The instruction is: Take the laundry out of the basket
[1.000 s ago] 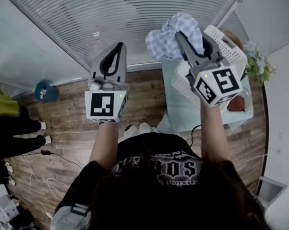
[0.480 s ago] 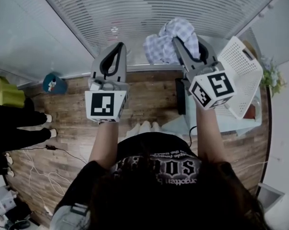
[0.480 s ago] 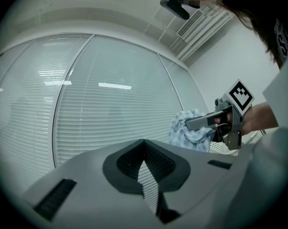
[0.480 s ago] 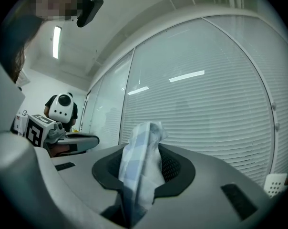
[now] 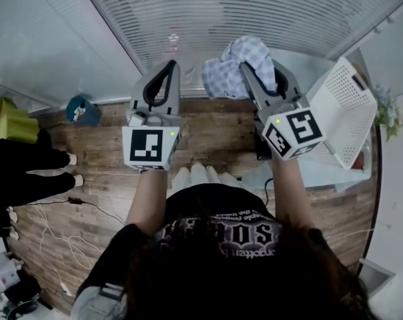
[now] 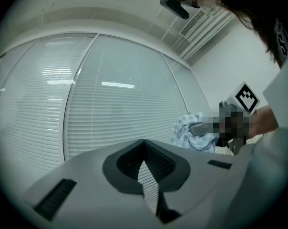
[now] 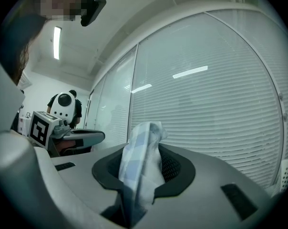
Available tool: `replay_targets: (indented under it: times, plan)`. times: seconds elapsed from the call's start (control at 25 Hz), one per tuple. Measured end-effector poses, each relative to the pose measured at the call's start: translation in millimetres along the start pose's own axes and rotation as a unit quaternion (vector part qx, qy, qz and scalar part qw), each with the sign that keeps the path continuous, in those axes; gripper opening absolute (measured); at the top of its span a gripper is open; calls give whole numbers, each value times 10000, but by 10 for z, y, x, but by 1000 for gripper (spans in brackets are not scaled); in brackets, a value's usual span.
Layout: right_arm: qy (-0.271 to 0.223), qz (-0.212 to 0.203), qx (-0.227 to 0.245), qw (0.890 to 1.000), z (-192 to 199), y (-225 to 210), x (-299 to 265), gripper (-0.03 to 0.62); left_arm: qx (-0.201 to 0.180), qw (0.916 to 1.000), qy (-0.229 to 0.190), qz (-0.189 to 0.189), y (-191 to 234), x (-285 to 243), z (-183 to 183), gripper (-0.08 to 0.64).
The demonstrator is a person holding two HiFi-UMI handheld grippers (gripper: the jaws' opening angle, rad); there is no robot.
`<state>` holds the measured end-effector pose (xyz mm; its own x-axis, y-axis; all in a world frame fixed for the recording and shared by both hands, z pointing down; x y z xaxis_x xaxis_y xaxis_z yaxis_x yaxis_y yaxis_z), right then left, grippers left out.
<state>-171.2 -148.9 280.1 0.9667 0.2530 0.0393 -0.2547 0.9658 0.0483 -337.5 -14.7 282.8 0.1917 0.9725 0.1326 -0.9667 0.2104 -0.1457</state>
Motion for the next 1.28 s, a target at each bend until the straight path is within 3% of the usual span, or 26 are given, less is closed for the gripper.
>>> replay_targets:
  times: [0.4,1.28]
  plan:
    - [230,-224,-14,9995,274,351,-30,122,68,9997,117,-220,216,259,170,-3]
    - [96,-439,-322,9985,390,434,-88,123,199,9992,133,-326,307,190,244,-3]
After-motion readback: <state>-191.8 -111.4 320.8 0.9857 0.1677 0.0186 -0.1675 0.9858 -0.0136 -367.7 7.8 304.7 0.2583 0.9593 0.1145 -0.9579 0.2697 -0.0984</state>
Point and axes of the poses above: the fingertips, and each gripper's own axes: x backward along the fingers, y to its left, z out of its underside, the point moved 7 cm from there along x, backward along the fingers, and after that the axes turned 4 degrees about -z, right-handed, at the moved point
